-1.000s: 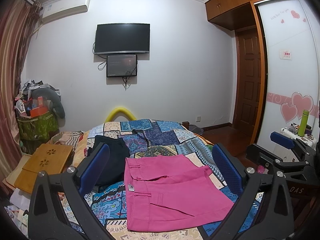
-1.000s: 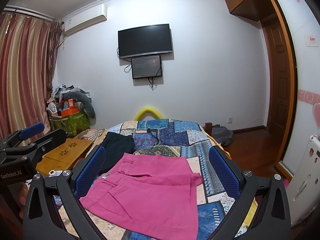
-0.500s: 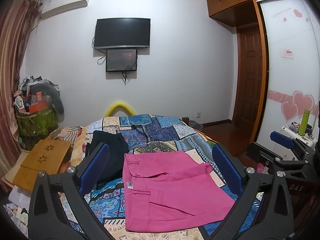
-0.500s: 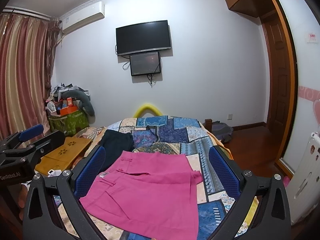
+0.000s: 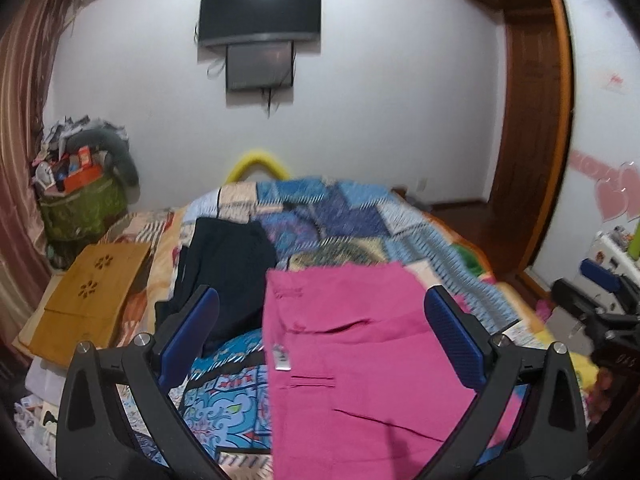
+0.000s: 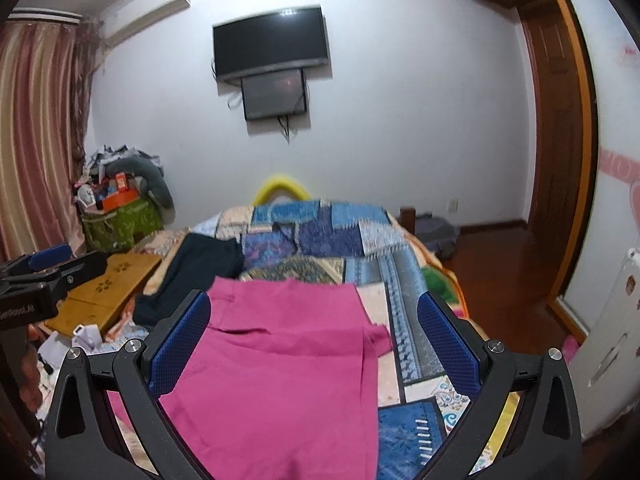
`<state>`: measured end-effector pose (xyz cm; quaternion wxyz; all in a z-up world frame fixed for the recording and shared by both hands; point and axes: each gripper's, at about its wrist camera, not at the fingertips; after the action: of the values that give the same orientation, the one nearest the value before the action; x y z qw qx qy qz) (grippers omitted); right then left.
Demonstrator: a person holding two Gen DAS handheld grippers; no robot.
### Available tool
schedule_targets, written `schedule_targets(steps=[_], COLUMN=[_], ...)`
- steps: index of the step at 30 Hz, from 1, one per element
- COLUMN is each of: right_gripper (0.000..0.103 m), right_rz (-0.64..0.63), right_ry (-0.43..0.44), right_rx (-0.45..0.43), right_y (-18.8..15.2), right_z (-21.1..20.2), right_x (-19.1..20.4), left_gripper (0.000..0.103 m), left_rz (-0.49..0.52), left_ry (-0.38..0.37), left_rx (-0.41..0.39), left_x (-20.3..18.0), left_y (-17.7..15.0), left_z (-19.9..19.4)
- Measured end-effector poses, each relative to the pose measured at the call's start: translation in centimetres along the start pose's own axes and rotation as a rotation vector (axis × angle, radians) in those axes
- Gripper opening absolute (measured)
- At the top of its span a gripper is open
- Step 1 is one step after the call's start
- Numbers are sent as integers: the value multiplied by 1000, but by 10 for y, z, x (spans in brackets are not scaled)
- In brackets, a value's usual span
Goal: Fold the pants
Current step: 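Lower both tools to the pink pants' waistband and close both grippers on it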
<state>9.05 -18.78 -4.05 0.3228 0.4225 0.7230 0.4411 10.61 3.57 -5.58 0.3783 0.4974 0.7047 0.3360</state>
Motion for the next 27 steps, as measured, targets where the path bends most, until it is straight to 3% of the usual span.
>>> schedule_targets(steps=[9,12,16,20,25,27], right_gripper=[102,95,82,69,59,55], right_rz=[36,42,49,63,45,43], right_ry=[67,99,131,175,213,229], right_rx=[209,278,358,427,481,493], right_y=[-31,-41,-52,-65,-72,-72], right_z=[64,82,107,127,147,152], right_x=[-35,-43,-54,-61,-63,-64], left_gripper=[103,101,85,69,40,39], left_rz=[1,5,28,66,54,54], left_ry=[79,94,107,101,69,68], left_rx=[230,313,438,511,591,615], left_x=[33,44,52,52,55,56], left_y=[-3,-7,-18,-29,-31,-31], left_z=[100,130,159,173,196,205])
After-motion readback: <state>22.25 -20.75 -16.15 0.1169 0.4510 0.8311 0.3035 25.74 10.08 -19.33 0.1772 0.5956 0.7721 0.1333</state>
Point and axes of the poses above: each gripper's, at about its wrist camera, not at the fingertips, and z roughly the way its jaws point, x to its left, y to its top, and after that the axes turned 13 degrees about -z, right-handed
